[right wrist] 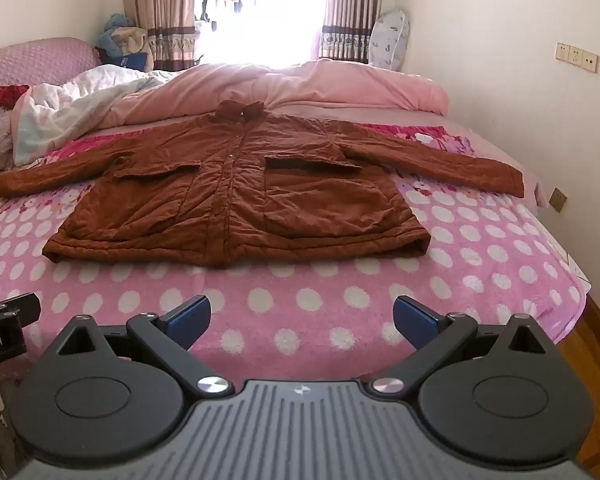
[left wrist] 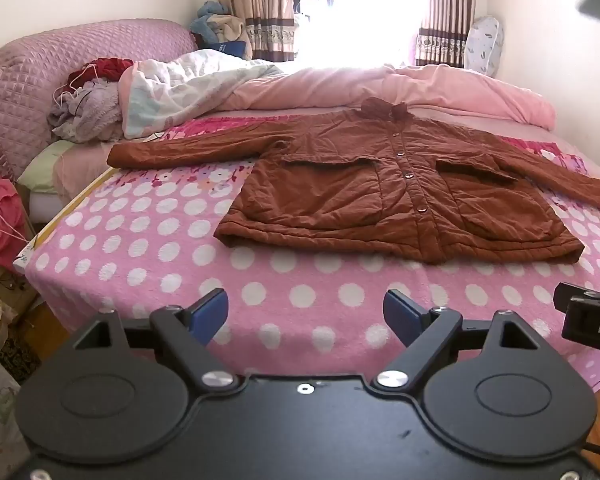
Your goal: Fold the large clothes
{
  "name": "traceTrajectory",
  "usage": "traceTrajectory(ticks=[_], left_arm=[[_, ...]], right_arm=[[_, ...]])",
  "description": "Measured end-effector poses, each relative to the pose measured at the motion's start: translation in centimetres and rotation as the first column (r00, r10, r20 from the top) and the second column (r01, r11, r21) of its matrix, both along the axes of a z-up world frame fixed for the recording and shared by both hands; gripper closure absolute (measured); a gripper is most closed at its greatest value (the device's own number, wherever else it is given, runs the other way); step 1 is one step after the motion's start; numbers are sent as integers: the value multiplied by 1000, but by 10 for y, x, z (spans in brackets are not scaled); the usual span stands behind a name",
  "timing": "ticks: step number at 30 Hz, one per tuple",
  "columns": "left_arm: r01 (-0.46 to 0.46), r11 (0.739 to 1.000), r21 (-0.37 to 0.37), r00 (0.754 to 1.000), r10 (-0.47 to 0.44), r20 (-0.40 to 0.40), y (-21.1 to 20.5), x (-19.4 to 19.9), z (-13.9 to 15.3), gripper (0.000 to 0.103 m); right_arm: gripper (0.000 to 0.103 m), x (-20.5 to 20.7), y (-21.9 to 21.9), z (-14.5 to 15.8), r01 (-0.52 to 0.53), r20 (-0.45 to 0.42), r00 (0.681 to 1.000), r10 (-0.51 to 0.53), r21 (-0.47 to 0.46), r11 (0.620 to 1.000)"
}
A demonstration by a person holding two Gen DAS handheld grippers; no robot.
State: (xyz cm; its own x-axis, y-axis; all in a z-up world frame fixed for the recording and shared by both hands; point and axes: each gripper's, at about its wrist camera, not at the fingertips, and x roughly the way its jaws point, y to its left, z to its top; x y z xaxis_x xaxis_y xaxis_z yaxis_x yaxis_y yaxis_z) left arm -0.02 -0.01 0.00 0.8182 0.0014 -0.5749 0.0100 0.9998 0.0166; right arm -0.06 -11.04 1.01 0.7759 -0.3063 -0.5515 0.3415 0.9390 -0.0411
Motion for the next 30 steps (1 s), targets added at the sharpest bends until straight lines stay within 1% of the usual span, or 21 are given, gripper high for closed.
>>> traceTrajectory(ticks=[30], left_arm=[[-7,1000,3,1000,7,0,4,-2,3,16]], right_arm=[[0,-1,-4,-2,3,-12,1000,-3,-3,1000]])
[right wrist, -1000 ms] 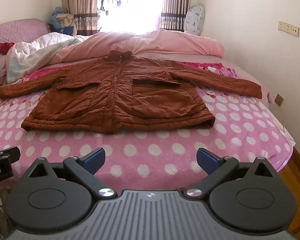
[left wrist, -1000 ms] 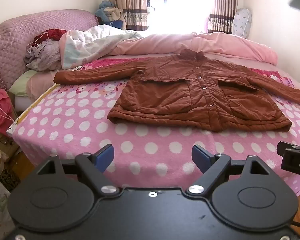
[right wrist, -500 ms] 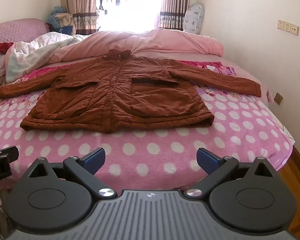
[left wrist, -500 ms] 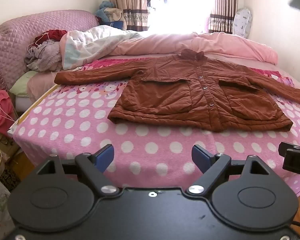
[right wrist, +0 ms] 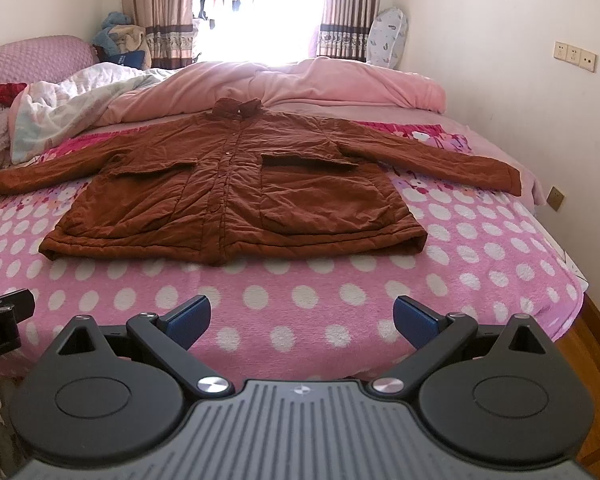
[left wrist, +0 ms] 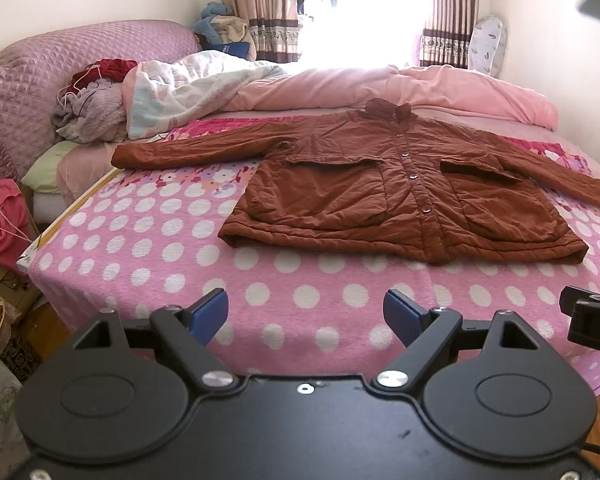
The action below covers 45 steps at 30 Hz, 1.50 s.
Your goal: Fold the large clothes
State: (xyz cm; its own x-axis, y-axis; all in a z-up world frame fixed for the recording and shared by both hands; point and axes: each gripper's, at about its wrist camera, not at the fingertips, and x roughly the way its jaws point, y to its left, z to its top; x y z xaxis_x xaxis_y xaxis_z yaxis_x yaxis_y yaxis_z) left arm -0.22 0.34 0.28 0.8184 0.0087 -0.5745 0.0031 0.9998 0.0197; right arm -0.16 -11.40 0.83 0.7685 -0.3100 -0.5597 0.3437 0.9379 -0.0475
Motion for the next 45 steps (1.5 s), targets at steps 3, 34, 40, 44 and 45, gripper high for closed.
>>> traceTrajectory(ticks=[3,34,40,44,45], left_arm=[[-1,1000,0,1000,1,-2,1,0,0,16],[-5,1000,9,1000,5,1,-2,2,0,16],[-4,1000,7,1000,4,1,-2,2,0,16],[-2,1000,6,1000,2,1,-1,2,0,16],[-3,1000,6,1000,3,1,-1,2,0,16]], right_arm=[[0,0,1,1,0,1,1000,0,-1,1000],[0,-1,1,2,-1,0,1000,1,-3,1000],[0,-1,1,1,-2,-2,1000,2,-3,1000],[0,-1,0,0,1,-4,1000,-1,-6,1000],[0,0,2,0,2,-6,1000,-2,-6,1000]])
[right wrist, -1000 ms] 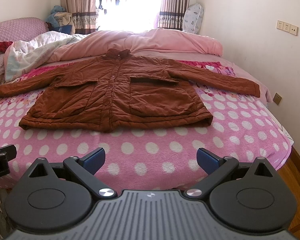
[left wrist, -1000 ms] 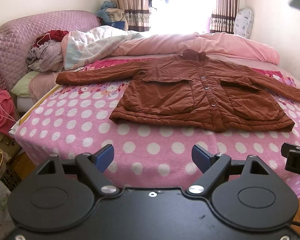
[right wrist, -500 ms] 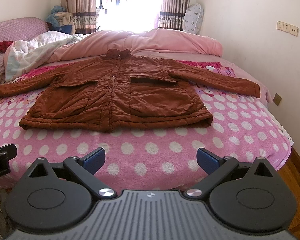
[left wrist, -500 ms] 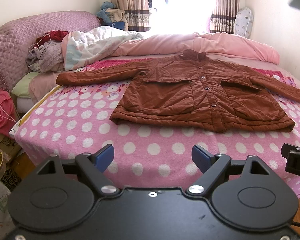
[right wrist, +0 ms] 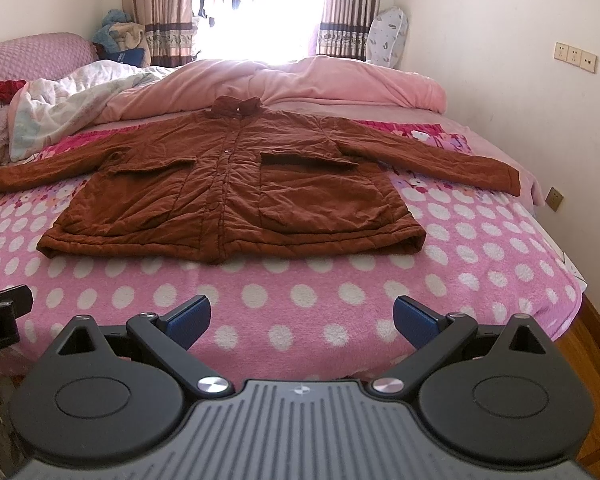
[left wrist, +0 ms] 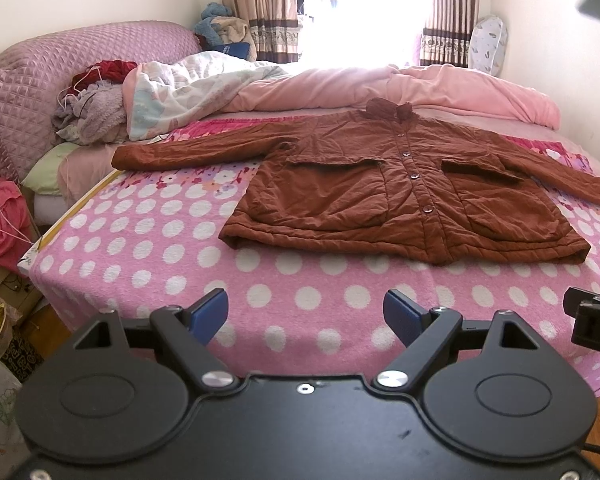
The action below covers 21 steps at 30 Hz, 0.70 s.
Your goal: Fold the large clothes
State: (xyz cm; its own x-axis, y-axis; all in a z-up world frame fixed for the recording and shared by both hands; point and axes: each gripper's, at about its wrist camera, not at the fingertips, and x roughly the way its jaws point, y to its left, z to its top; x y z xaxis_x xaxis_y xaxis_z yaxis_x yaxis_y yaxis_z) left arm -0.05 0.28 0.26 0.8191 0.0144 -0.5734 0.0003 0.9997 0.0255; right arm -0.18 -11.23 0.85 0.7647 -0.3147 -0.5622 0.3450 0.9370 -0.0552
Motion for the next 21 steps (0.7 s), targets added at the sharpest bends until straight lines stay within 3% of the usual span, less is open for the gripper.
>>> traceTrajectory(ticks=[11,21], left_arm=[[7,1000,-9,1000,-7,-19,-1,9,-6,16],[18,1000,-26,997,-20,-77,0,55,-19,16]], right_arm=[[0,4,-3,-1,4,-14,1000,-4,1,1000],[0,40,-13,-8,1,-50,999,0,23,1000]])
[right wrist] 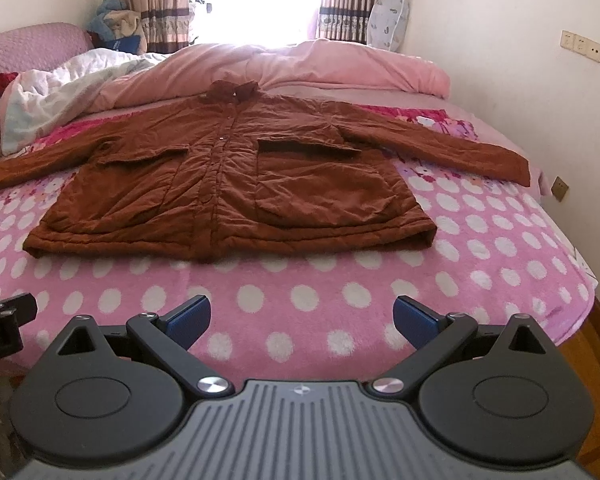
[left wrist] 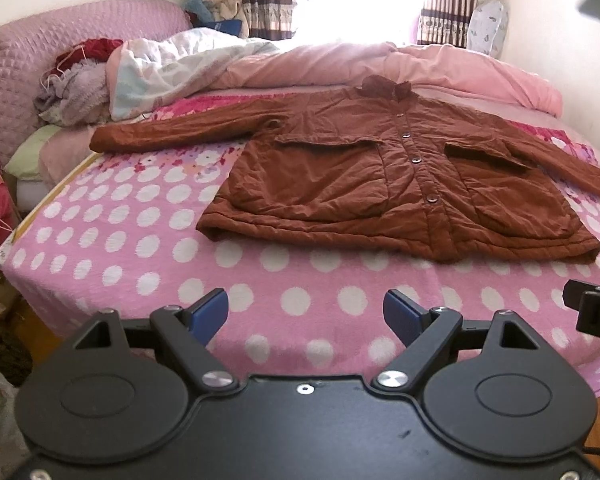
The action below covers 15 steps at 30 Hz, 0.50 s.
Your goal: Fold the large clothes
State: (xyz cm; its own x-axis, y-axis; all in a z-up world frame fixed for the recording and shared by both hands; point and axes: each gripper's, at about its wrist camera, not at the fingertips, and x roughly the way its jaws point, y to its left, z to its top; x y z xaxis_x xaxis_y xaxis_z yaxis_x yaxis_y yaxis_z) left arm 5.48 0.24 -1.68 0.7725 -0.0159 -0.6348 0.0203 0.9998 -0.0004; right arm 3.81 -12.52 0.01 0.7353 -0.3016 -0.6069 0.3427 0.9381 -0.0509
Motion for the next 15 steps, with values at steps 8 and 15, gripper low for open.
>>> traceTrajectory(ticks=[8,15], left_arm=[[-49,999,-15,999,49,5,26,75,5,16],[-94,988,-120,990,105,89,90,162,19,16]], right_arm=[[0,58,-8,7,3,-6,1000,-4,-3,1000],[0,125,-17,28,11,29,1000,-10,-13,1000]])
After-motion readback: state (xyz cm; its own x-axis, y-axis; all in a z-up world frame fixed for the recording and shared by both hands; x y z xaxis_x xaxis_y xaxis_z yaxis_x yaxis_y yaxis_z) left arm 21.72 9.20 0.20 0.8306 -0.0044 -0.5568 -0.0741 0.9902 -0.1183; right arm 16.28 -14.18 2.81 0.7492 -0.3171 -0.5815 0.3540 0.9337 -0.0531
